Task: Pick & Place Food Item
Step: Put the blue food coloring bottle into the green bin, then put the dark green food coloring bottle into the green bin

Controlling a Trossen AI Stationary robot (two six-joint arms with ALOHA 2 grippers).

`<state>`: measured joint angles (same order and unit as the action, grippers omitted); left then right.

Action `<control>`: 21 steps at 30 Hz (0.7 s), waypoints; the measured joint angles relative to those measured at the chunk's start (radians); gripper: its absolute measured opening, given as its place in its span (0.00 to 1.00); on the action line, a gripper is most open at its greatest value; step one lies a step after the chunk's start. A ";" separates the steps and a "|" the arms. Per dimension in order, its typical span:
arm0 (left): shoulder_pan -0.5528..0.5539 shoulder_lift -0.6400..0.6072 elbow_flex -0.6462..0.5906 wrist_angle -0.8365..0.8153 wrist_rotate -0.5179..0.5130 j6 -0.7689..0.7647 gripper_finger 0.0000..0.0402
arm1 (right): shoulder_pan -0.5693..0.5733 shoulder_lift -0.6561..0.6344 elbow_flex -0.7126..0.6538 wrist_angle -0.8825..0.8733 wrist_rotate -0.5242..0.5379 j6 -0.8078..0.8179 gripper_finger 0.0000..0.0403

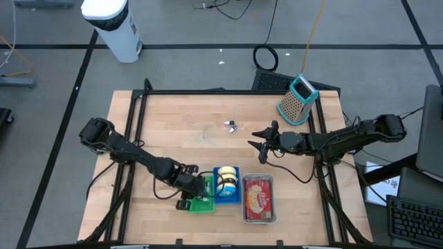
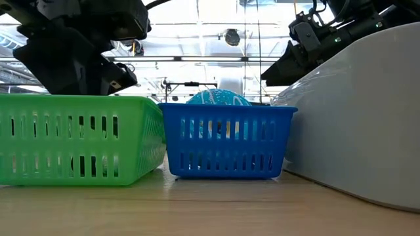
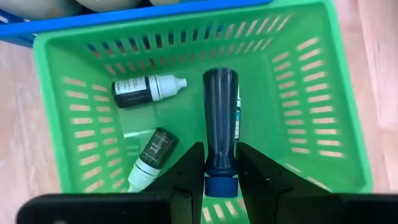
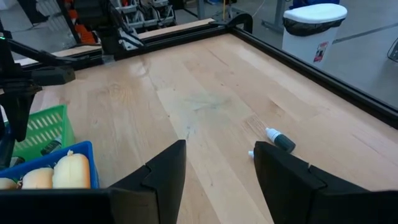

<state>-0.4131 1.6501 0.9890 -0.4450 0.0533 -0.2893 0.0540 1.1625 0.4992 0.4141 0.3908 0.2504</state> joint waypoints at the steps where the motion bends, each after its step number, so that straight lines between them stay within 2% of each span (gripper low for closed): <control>1: 0.002 0.000 0.000 -0.001 0.000 0.000 0.21 | 0.000 0.000 0.000 -0.001 0.000 0.000 0.45; 8: 0.000 0.000 0.000 -0.010 -0.063 0.044 0.24 | 0.000 0.000 0.000 0.000 0.000 -0.004 0.45; 15: 0.000 0.000 0.000 -0.028 -0.107 0.001 0.43 | 0.000 0.000 0.000 -0.001 0.000 -0.004 0.45; 21: 0.012 -0.027 0.025 -0.048 -0.106 0.085 0.55 | 0.000 0.000 0.000 -0.001 0.000 -0.005 0.45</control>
<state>-0.4013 1.6227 1.0138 -0.4933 -0.0528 -0.2040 0.0540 1.1625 0.4992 0.4133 0.3908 0.2459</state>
